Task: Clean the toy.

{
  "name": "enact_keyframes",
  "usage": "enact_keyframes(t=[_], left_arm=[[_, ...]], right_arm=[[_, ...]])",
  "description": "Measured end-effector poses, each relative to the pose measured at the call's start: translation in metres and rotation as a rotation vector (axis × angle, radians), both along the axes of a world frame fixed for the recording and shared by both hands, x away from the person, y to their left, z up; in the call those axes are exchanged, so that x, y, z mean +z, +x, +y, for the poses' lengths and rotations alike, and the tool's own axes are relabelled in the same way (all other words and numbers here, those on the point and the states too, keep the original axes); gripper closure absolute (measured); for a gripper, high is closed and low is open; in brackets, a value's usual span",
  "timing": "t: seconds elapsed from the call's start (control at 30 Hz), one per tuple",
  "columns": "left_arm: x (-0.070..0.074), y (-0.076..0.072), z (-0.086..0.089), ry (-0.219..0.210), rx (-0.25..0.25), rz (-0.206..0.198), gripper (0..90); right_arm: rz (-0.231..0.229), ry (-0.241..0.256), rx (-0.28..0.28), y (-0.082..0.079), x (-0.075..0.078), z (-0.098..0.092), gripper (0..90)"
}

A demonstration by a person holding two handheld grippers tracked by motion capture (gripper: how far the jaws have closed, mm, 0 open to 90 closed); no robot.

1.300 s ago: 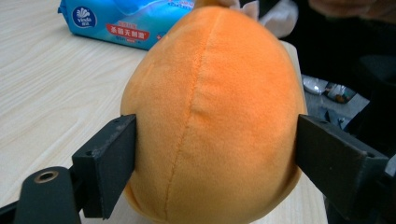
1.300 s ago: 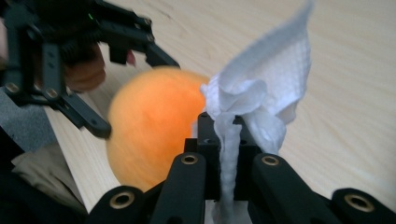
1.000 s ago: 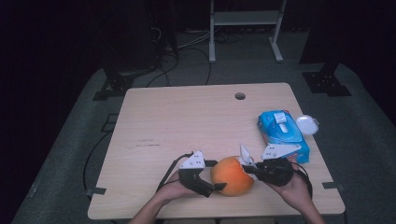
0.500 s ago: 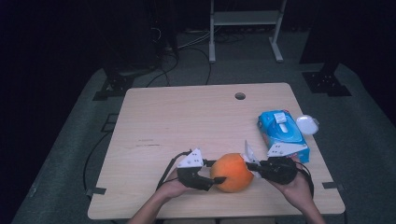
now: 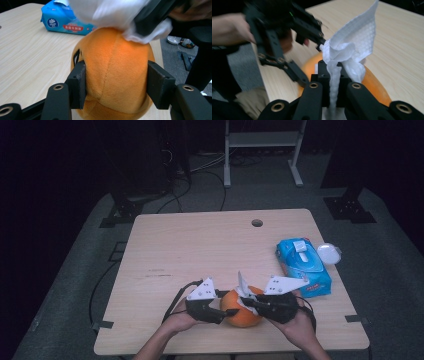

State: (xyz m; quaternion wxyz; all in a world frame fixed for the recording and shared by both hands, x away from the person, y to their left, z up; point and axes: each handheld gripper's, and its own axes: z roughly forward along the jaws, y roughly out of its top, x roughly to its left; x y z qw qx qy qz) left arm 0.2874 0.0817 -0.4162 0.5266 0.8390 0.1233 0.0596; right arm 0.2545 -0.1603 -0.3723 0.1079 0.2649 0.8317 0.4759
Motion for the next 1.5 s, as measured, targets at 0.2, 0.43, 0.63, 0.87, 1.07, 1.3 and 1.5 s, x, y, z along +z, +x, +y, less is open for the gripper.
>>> enact_keyframes(t=[0.2,0.43,0.63,0.87,1.07,1.3,1.5], left_arm=[[-0.013,0.005,-0.003,-0.055,0.017,0.036,21.4],[-0.032,0.012,-0.01,-0.084,0.008,0.092,7.6],[-0.021,0.005,-0.008,-0.078,0.005,0.062,31.8],[-0.004,0.004,0.001,-0.102,0.026,0.034,39.0],[-0.006,0.004,0.001,-0.089,0.063,0.023,38.9],[-0.01,0.005,-0.008,-0.109,0.063,0.028,21.2],[-0.017,0.003,-0.012,-0.065,0.039,-0.002,19.4]], right_arm=[[0.081,-0.042,0.009,0.009,-0.018,-0.012,86.2],[0.107,-0.031,-0.024,0.011,-0.02,-0.028,86.2],[0.112,0.026,-0.044,0.014,-0.02,-0.034,86.1],[0.106,0.068,-0.088,0.019,-0.027,-0.036,86.1],[0.095,0.068,-0.108,0.018,-0.023,-0.032,86.2],[0.032,0.05,-0.022,0.004,-0.009,-0.012,86.1],[0.051,0.07,-0.069,0.012,-0.015,-0.025,86.1]])
